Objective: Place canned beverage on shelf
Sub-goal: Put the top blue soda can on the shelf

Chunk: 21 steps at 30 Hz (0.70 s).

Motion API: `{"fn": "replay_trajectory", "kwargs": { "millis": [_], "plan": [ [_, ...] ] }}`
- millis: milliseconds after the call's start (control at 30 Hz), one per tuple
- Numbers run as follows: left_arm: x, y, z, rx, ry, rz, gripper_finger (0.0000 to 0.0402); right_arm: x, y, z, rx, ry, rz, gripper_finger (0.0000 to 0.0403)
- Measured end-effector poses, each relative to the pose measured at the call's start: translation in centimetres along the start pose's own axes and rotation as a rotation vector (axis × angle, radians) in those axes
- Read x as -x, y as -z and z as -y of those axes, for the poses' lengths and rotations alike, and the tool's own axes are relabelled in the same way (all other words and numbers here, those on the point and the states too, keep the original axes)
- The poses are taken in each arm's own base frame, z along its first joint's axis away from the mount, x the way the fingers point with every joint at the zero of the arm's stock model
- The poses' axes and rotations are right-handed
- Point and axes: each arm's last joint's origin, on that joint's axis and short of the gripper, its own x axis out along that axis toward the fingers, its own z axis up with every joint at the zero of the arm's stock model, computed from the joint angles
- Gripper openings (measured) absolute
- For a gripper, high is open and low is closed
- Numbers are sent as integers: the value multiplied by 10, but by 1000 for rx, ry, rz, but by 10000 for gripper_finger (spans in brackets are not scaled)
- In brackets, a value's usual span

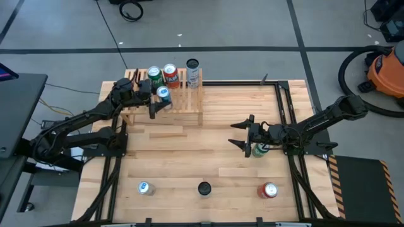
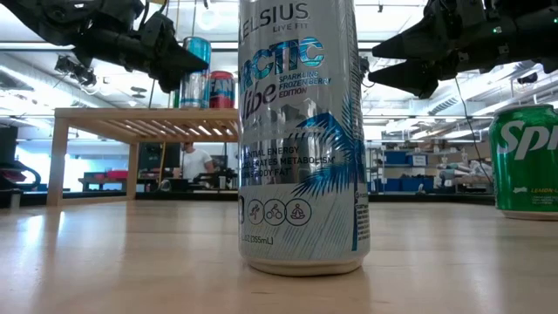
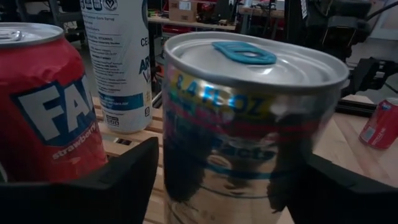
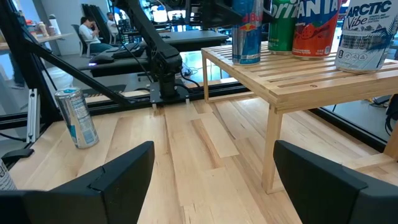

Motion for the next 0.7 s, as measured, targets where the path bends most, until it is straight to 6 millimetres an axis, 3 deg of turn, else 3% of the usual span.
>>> {"fn": "replay_trajectory", "kwargs": {
  "millis": [300, 700],
  "plan": [
    [2, -1, 1, 33, -3, 3, 241, 0, 0, 0, 0, 0, 0, 339],
    [18, -2, 9, 47, -5, -27, 246, 0, 0, 0, 0, 0, 0, 339]
  ]
}}
